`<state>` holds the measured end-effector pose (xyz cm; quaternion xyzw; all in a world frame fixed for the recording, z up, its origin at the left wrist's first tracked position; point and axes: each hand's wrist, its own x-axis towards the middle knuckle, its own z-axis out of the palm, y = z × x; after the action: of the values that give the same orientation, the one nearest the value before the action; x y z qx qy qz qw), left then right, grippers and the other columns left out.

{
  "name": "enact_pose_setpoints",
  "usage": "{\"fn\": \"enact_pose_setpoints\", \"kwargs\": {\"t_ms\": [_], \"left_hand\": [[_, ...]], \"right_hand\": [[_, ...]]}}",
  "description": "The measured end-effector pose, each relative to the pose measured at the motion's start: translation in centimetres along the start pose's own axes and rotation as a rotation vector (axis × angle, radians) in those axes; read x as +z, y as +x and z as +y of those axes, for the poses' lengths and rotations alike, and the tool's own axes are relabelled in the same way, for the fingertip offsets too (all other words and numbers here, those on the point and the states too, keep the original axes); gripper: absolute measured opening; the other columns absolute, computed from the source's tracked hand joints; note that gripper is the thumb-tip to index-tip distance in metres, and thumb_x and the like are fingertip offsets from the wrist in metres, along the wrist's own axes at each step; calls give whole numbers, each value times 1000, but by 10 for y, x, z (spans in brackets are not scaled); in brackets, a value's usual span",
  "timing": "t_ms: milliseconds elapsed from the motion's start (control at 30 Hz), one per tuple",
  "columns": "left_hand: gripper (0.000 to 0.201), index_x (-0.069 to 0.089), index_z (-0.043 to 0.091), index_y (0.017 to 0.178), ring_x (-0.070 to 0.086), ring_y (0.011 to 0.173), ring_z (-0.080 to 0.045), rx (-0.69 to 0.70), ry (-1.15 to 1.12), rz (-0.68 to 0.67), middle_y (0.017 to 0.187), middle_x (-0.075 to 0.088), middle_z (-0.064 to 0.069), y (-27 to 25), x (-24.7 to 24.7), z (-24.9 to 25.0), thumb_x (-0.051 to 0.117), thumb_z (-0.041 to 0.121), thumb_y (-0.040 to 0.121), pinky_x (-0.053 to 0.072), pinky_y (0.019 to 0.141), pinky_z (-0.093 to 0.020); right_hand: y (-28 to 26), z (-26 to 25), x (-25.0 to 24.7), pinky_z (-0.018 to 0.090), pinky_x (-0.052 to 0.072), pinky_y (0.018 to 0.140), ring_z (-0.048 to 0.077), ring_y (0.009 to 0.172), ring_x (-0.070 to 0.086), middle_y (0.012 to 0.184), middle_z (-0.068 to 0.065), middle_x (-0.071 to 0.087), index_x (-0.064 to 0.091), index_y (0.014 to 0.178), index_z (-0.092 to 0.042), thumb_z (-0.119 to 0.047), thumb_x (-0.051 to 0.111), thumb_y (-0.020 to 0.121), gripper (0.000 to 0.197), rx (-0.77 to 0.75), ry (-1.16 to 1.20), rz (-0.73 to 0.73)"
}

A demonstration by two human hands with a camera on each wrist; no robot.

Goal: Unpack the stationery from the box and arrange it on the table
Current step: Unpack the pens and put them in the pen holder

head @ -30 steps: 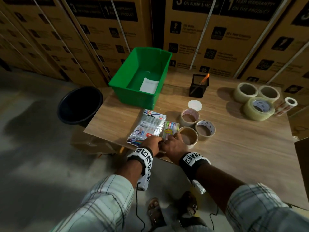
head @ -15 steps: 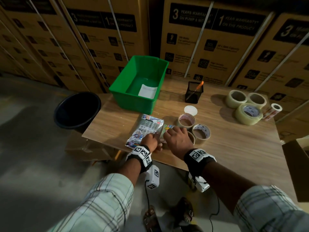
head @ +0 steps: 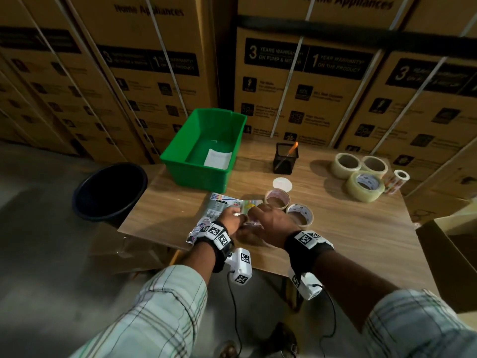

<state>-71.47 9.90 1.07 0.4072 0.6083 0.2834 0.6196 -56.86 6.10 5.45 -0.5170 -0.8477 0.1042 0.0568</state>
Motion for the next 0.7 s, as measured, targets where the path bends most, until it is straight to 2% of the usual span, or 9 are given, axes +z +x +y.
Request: {"fn": "enact_pose_setpoints", "kwargs": {"t_ms": [100, 133, 267, 400, 467, 533, 600, 633, 700], "left_hand": [[28, 50, 12, 120, 60, 71, -19, -30, -53, -16, 104, 56, -14, -11, 1, 15, 56, 4, 93, 56, 49, -22], [27, 50, 12, 119, 59, 69, -17, -31, -46, -27, 104, 56, -15, -11, 2, 17, 54, 4, 94, 53, 44, -18], [18, 53, 12, 111, 59, 68, -14, -29, -52, -37, 97, 59, -13, -8, 2, 25, 46, 5, 96, 52, 43, -17], [17, 56, 9, 100, 63, 48, -10, -3, -66, -9, 77, 64, -8, -6, 1, 42, 40, 14, 101, 51, 42, -18], [24, 53, 11, 88, 60, 39, -9, 13, -82, 17, 62, 66, -6, -7, 0, 53, 35, 17, 103, 48, 37, -18], [27, 48, 13, 83, 56, 33, -8, 46, -73, 37, 50, 64, -3, -8, 0, 65, 29, 10, 103, 41, 33, -14], [25, 52, 10, 95, 59, 45, -12, 114, 0, 49, 70, 67, -11, -6, -1, 74, 30, -1, 98, 41, 37, -14], [25, 55, 6, 106, 63, 61, -16, 164, 73, 61, 87, 67, -13, -2, -3, 76, 35, -4, 96, 46, 46, -16], [31, 56, 5, 120, 64, 96, -24, 284, 261, 70, 115, 64, -13, 6, -5, 80, 50, -4, 91, 54, 77, -26]], "right_hand": [[1, 3, 0, 41, 46, 83, 35, 111, 52, 124, 15, 54, 51, 124, -11, -23, 61, 83, 45, 28, -38, -53], [3, 5, 1, 43, 48, 84, 34, 111, 52, 124, 14, 53, 50, 125, -12, -21, 61, 82, 45, 39, -49, -58], [15, 13, 4, 44, 52, 76, 35, 97, 61, 109, 13, 61, 58, 116, -16, -21, 55, 85, 31, 16, -74, -9], [25, 14, -11, 41, 52, 77, 34, 93, 64, 107, 14, 66, 58, 116, -16, -16, 51, 87, 30, 29, -43, 64], [30, 17, -23, 41, 50, 76, 37, 93, 63, 105, 16, 66, 58, 116, -16, -20, 51, 89, 28, 99, -9, 95], [35, 24, -34, 39, 48, 71, 39, 91, 63, 102, 18, 67, 57, 117, -15, -22, 53, 91, 27, 209, 69, 155], [38, 30, -44, 35, 47, 65, 36, 87, 64, 98, 18, 68, 55, 119, -14, -22, 52, 93, 27, 297, 223, 238], [40, 33, -50, 34, 51, 66, 33, 85, 65, 98, 16, 68, 54, 120, -14, -22, 52, 94, 27, 326, 325, 286], [45, 38, -59, 36, 58, 68, 26, 82, 66, 102, 12, 66, 53, 116, -13, -20, 52, 94, 23, 373, 525, 341]]}}
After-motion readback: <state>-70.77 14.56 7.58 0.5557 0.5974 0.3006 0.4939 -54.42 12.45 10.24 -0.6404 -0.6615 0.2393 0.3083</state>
